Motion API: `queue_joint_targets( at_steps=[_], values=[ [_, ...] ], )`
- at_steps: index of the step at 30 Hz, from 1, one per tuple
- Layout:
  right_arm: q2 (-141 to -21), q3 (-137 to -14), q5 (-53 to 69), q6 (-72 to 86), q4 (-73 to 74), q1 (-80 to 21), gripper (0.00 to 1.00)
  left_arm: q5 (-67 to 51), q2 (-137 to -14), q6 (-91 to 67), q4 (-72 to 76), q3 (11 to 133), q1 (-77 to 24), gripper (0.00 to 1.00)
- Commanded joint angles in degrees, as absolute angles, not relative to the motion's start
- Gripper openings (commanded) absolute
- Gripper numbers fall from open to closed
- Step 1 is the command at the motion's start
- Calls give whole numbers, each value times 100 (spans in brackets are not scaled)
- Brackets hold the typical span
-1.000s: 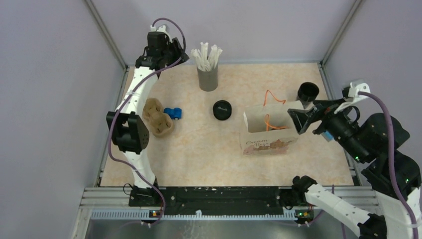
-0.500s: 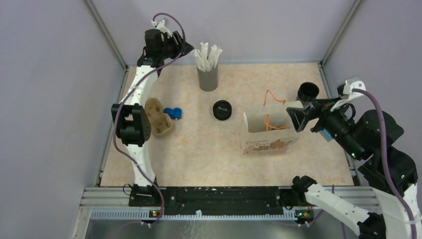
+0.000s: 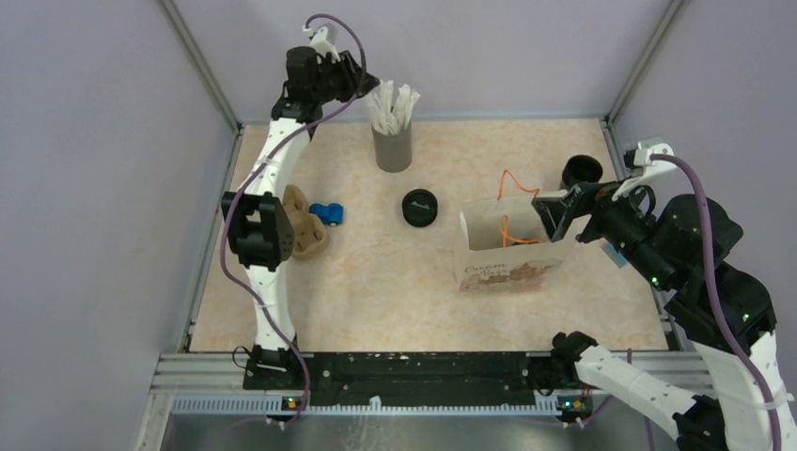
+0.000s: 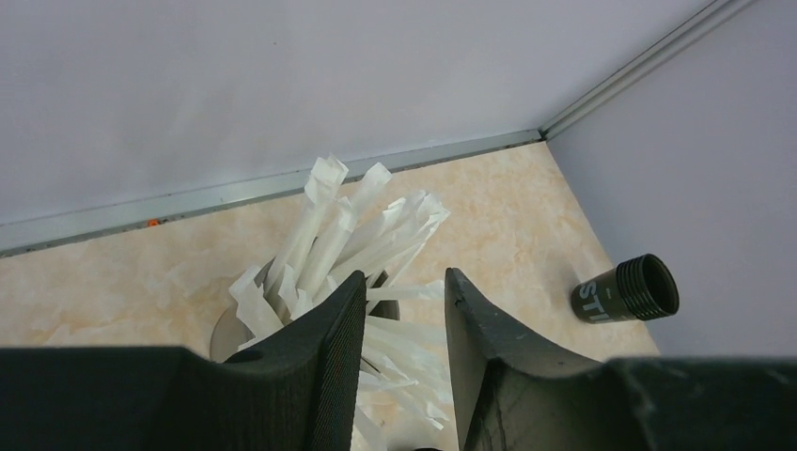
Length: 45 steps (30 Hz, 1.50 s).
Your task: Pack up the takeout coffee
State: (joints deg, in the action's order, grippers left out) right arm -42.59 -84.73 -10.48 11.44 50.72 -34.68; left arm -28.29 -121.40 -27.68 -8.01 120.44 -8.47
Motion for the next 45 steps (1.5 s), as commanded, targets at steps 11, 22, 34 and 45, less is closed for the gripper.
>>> queue_joint_targets(
  at_steps=[11,22,34,45],
  values=[
    [-4300,-8429,-1055,1228,4927,-3410,90,-2397,-12368,-2529,-864,12254,-972,39],
    [-4272,-8429,-1095,1203,4957,-3412,90,-2392,-12478,-2469,-838,12272,-993,39],
    [-4237,-8446,-1153,1200,5056,-3411,90,-2460,-12692,-2582,-729,12462,-1040,36],
    [-4236,-8501,-1173,1191,5148,-3410,90,-2241,-12799,-2566,-616,12571,-1090,31]
  ],
)
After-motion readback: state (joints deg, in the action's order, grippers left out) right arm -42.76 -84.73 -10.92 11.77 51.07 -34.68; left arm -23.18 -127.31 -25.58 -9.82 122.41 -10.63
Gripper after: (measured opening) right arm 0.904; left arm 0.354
